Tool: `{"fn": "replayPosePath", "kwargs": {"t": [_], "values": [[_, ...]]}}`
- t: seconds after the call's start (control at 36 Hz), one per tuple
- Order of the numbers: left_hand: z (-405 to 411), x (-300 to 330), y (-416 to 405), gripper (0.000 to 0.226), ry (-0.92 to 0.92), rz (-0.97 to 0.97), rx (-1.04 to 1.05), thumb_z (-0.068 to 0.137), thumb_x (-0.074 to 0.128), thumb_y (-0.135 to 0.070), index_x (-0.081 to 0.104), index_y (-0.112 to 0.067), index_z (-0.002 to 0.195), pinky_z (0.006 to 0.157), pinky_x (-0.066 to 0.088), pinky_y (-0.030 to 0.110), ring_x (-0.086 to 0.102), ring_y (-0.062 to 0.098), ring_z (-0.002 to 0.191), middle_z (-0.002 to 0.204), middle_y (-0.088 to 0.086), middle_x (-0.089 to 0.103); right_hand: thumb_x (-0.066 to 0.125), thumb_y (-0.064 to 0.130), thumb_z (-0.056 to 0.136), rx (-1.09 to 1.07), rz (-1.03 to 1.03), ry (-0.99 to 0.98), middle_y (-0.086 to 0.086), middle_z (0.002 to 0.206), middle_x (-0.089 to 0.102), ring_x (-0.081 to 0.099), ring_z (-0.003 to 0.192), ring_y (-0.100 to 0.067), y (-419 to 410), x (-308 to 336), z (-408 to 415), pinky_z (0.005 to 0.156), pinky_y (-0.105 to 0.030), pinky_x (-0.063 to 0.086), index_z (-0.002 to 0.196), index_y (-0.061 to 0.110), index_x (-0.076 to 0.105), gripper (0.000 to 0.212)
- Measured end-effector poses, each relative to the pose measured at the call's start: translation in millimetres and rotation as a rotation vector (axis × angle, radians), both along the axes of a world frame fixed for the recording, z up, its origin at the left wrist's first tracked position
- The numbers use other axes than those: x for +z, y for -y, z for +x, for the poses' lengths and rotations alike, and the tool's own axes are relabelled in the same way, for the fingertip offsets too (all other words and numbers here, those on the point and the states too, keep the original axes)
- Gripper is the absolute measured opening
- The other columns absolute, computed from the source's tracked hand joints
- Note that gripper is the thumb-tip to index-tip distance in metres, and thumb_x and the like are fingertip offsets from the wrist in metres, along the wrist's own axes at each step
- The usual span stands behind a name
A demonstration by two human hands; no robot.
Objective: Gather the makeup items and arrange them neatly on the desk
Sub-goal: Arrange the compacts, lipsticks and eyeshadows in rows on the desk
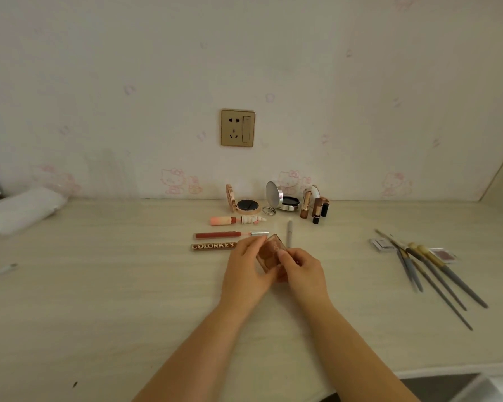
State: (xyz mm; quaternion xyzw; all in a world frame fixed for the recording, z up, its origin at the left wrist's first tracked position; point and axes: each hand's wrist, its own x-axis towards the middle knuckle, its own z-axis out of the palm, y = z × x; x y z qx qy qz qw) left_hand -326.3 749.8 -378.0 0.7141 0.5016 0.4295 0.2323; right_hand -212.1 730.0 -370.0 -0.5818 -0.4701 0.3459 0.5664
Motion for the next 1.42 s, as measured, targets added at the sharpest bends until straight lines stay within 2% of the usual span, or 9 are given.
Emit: {"fn": "replayPosePath", "kwargs": {"t": [0.11,0.19,0.31,0.47,0.67,0.81,1.0,1.33,1.42], "values": [[0.5,1.0,0.2,0.062,-0.213,0.132,0.137,0.076,0.067,-0.037,0.047,-0.029,0.134,0.091,0.040,0.027,0.040,0.015,0.124,0.133,-0.010,0.048,0.061,0.015,0.088,0.066,0.009,0.020,0.003,0.065,0.063,0.055,0.052,0.004,2.4,0.9,-1.7,0.046,-0.008,0.040,0.072,0.017,0.066,0.017],[0.8,2.5,1.7,0.064,-0.236,0.152,0.166,0.073,0.068,-0.044,0.047,-0.032,0.133,0.086,0.043,0.029,0.046,0.014,0.121,0.129,-0.010,0.052,0.058,0.020,0.091,0.085,0.002,-0.013,0.003,0.070,0.066,0.058,0.060,-0.001,4.2,2.9,-2.2,0.051,-0.011,0.044,0.076,0.019,0.069,0.018],[-2.3,4.7,4.6,0.070,-0.137,0.136,0.144,0.067,0.071,-0.056,0.050,-0.033,0.130,0.085,0.042,0.024,0.052,0.009,0.115,0.123,-0.011,0.056,0.048,0.022,0.095,0.109,-0.017,-0.143,-0.004,0.082,0.071,0.063,0.073,-0.012,4.3,5.7,-1.6,0.065,-0.025,0.051,0.082,0.020,0.072,0.028],[-2.8,3.7,7.2,0.070,-0.003,0.125,-0.010,0.064,0.081,-0.041,0.053,-0.029,0.127,0.093,0.048,0.029,0.056,0.007,0.111,0.123,-0.011,0.058,0.053,0.011,0.091,0.164,0.006,-0.195,0.008,0.070,0.070,0.063,0.068,-0.002,6.7,7.5,7.7,0.058,-0.012,0.047,0.078,0.019,0.073,0.025],[-4.5,0.4,8.3,0.069,0.085,0.107,-0.103,0.062,0.085,-0.030,0.055,-0.032,0.124,0.094,0.048,0.024,0.056,0.002,0.109,0.119,-0.015,0.059,0.048,0.012,0.091,0.270,-0.027,-0.200,-0.006,0.089,0.074,0.067,0.091,-0.024,3.7,3.1,15.5,0.087,-0.040,0.050,0.087,0.024,0.076,0.031],[-6.4,-0.4,8.5,0.071,0.077,0.084,-0.094,0.063,0.084,-0.036,0.054,-0.032,0.127,0.091,0.047,0.019,0.055,-0.002,0.108,0.120,-0.014,0.061,0.045,0.012,0.091,0.288,-0.070,-0.198,-0.011,0.094,0.074,0.069,0.094,-0.026,3.9,3.0,17.0,0.087,-0.040,0.051,0.088,0.020,0.077,0.033],[-10.0,0.8,8.3,0.073,0.029,0.087,-0.098,0.063,0.082,-0.038,0.053,-0.033,0.130,0.090,0.051,0.029,0.056,0.002,0.109,0.120,-0.011,0.063,0.043,0.011,0.095,0.342,-0.136,-0.251,-0.017,0.093,0.073,0.068,0.093,-0.029,4.4,7.0,18.9,0.082,-0.037,0.056,0.080,0.011,0.076,0.036],[-16.6,5.4,4.4,0.071,-0.065,0.105,-0.127,0.059,0.083,-0.042,0.056,-0.038,0.125,0.082,0.055,0.031,0.059,0.004,0.103,0.113,-0.012,0.065,0.036,0.009,0.099,0.419,-0.162,-0.283,-0.019,0.103,0.070,0.067,0.097,-0.027,5.0,6.3,19.7,0.080,-0.034,0.056,0.096,0.008,0.070,0.034],[-15.2,8.0,0.0,0.070,-0.093,0.094,-0.139,0.058,0.082,-0.047,0.056,-0.039,0.123,0.082,0.053,0.023,0.058,-0.001,0.100,0.109,-0.015,0.066,0.034,0.011,0.099,0.415,-0.141,-0.283,-0.016,0.101,0.071,0.067,0.098,-0.026,3.5,0.9,23.5,0.080,-0.034,0.056,0.094,0.010,0.072,0.039]]}}
